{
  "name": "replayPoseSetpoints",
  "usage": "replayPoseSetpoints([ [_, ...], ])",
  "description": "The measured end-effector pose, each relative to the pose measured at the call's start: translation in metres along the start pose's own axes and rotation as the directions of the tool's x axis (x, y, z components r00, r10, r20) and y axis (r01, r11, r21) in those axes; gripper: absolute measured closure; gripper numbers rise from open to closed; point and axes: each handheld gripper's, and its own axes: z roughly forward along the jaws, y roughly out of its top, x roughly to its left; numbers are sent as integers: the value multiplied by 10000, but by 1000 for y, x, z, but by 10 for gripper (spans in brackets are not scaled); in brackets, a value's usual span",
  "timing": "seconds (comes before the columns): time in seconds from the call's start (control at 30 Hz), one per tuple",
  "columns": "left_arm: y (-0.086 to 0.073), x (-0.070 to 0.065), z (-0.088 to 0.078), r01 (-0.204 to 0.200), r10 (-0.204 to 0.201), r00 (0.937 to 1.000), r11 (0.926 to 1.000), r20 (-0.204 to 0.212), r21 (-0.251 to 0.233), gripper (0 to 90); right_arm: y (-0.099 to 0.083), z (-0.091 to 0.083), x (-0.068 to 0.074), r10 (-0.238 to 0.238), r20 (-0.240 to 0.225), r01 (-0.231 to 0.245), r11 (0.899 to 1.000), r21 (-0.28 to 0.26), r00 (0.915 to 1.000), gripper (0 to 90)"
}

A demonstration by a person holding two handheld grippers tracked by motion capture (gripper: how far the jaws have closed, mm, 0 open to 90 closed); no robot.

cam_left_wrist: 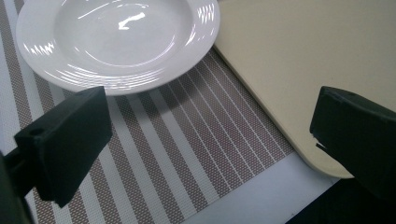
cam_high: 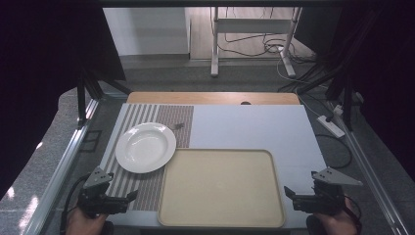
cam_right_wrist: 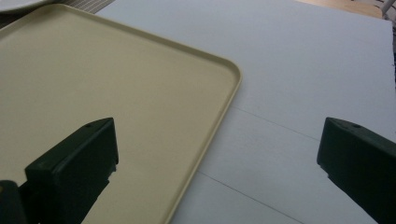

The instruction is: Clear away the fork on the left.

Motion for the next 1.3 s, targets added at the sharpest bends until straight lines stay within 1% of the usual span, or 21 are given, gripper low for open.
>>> replayPoseSetpoints([
  [0.1,0,0,0,11,-11,10000,10000,41,5,0,0,0,0,37,-59,-37,10000,-24,10000,0],
  [0.3,-1,5,0,352,-351,9991,9994,254,-36,0,0,1,0,-5,-113,6,10000,68,9999,0],
  [0.37,-1,5,0,382,-383,9989,9993,256,27,1,0,1,0,-6,-122,7,10000,79,9999,0],
  [0.4,0,5,1,450,-451,9989,9989,116,107,0,0,1,0,-10,-164,12,9999,117,9999,0],
  [0.57,1,4,3,407,-409,9992,9988,51,255,0,0,2,0,-51,-199,54,9999,145,9998,0],
  [0.77,1,5,3,492,-497,9986,9983,164,308,0,0,2,1,-162,-191,165,9997,155,9997,0],
  [1.0,4,7,6,458,-470,9983,9984,357,341,0,1,2,2,-188,-193,191,9997,182,9996,0],
  [1.03,6,7,8,330,-342,9987,9989,372,323,0,1,2,2,-231,-197,235,9995,209,9995,0],
  [1.13,7,8,11,257,-271,9988,9990,396,363,0,1,2,2,-239,-191,243,9995,211,9995,0],
  [1.23,10,9,15,171,-191,9983,9992,546,370,0,1,3,2,-256,-194,261,9994,221,9995,0],
  [1.3,12,8,16,60,-82,9989,9989,469,472,0,1,3,2,-282,-203,287,9993,227,9994,0],
])
